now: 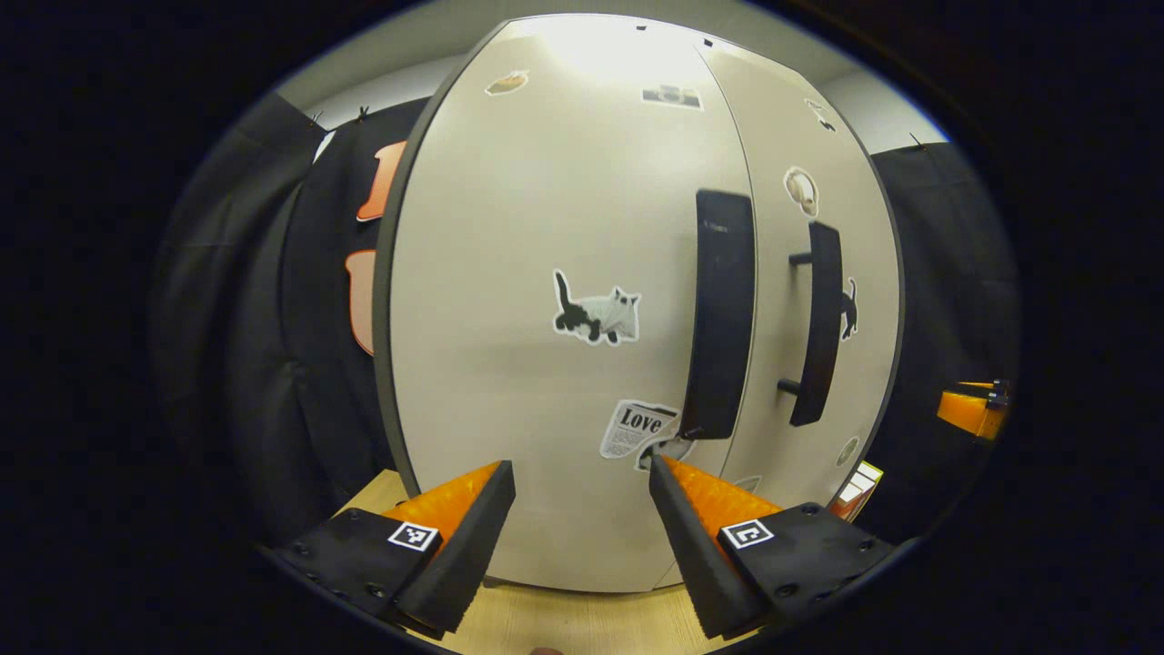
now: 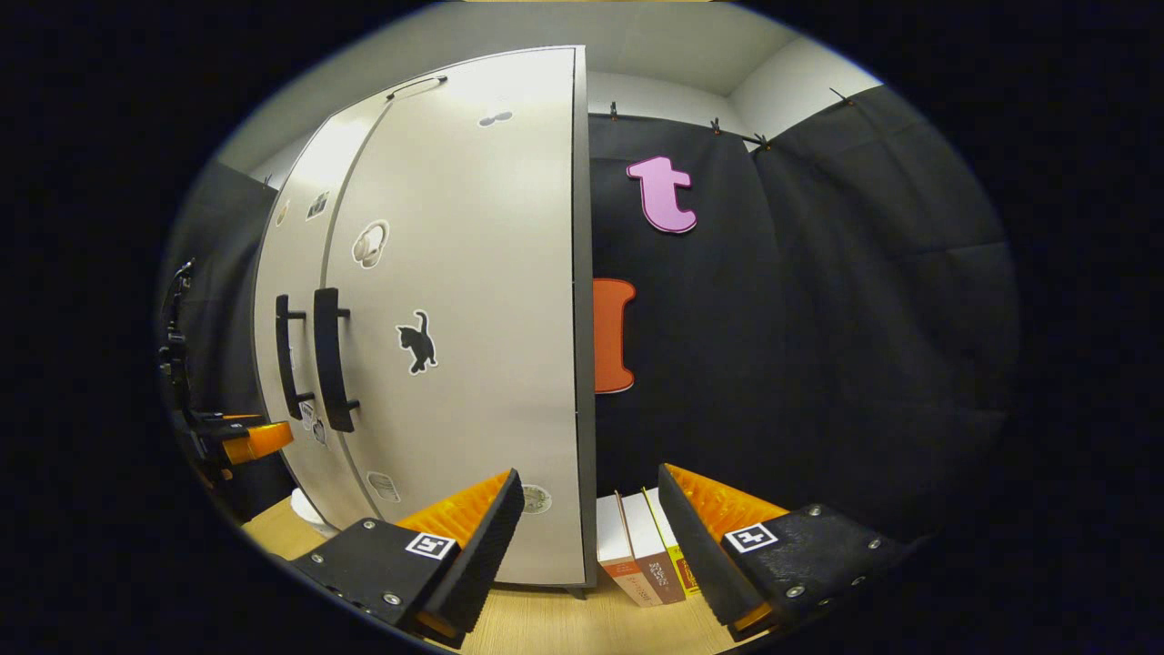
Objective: Grab one shoe with the right hand and put it into the shoe cabinet, grab the other shoe with the left hand and put it into the shoe cabinet; then close the right door with the right hand and the left door with the left hand.
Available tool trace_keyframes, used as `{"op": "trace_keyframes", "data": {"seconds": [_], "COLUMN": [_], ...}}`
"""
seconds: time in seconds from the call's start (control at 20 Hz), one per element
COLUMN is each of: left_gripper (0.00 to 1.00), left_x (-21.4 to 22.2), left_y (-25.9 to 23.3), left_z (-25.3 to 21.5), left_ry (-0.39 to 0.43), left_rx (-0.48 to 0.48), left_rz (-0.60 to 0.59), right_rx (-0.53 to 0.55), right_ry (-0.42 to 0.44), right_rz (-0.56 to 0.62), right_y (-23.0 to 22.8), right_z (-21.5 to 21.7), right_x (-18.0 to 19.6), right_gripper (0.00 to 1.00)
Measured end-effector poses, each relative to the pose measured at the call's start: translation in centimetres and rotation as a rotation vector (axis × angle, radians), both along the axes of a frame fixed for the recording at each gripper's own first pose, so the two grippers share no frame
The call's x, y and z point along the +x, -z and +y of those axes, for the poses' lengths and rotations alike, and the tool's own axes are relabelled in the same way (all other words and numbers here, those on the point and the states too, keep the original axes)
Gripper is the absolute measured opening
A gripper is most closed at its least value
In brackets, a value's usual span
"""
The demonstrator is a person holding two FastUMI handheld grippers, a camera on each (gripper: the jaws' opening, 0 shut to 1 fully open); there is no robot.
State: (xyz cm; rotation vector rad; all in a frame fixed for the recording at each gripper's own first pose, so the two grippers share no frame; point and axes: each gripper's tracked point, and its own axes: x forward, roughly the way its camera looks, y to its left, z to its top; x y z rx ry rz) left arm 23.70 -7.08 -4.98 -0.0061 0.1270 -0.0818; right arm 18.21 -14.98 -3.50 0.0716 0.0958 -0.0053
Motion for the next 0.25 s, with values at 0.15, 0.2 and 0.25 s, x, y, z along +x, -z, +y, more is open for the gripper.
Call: {"op": "trace_keyframes", "data": {"seconds": [0.15,0.2,0.25], "left_gripper": [0.97,0.97,0.98], "left_x": [-2.0,-2.6,-3.3], "left_y": [-4.1,-5.1,-6.1], "left_z": [2.4,2.9,3.7], "left_ry": [-0.037,-0.049,-0.062], "left_rx": [-0.006,-0.007,-0.008], "left_rz": [-0.039,-0.046,-0.047], "right_rx": [-0.023,-0.033,-0.039], "right_ry": [-0.005,-0.004,-0.006], "right_rz": [-0.034,-0.048,-0.067], "right_y": [-2.6,-3.6,-4.7], "right_z": [-0.2,-0.4,-0.5], "right_x": [-0.7,-1.0,-1.3], "right_gripper": [0.92,0.92,0.92]}}
